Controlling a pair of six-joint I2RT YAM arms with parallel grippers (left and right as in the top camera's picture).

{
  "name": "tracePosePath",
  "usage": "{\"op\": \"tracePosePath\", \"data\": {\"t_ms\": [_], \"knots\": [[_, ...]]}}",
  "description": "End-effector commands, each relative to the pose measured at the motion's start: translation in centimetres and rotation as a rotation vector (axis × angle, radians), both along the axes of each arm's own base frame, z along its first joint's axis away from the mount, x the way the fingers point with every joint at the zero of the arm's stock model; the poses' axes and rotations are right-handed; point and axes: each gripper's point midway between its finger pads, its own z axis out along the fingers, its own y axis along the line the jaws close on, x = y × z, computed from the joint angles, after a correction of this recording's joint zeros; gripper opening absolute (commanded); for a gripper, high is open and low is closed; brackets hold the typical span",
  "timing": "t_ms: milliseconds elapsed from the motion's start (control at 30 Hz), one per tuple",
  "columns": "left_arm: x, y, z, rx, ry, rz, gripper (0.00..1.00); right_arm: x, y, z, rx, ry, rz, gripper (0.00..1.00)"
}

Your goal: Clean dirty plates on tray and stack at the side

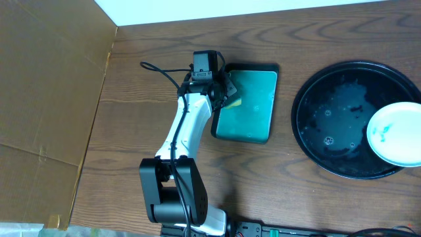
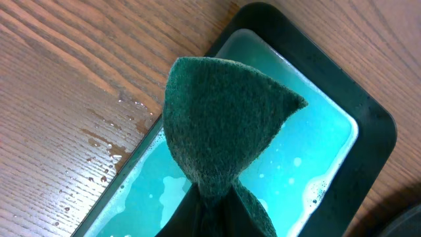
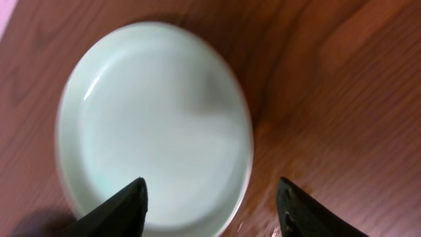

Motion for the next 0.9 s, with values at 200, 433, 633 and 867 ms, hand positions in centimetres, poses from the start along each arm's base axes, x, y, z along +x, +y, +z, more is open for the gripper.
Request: {"op": "tracePosePath", "data": {"t_ms": [200,433,633,867], "knots": [[0.0,0.4,0.1,0.016,-0.001,-0.005,0.07,-4.6,8.1,8.0,0.026,0.05,0.118,0.78],[0.0,0.4,0.1,0.016,-0.001,-0.005,0.07,-11.0,12.9,5.9,-0.111,0.387,0.169,0.99],[0.0,0.4,0.1,0.016,-0.001,-0.006,0.07,-12.0,14.8,2.8,-0.117,0.432,0.217,0.99],[0.0,0.4,0.1,0.016,-0.001,-0.006,0.07,-13.7,16.0,-0.7,-0.084,0.458,0.306,0.91]]}}
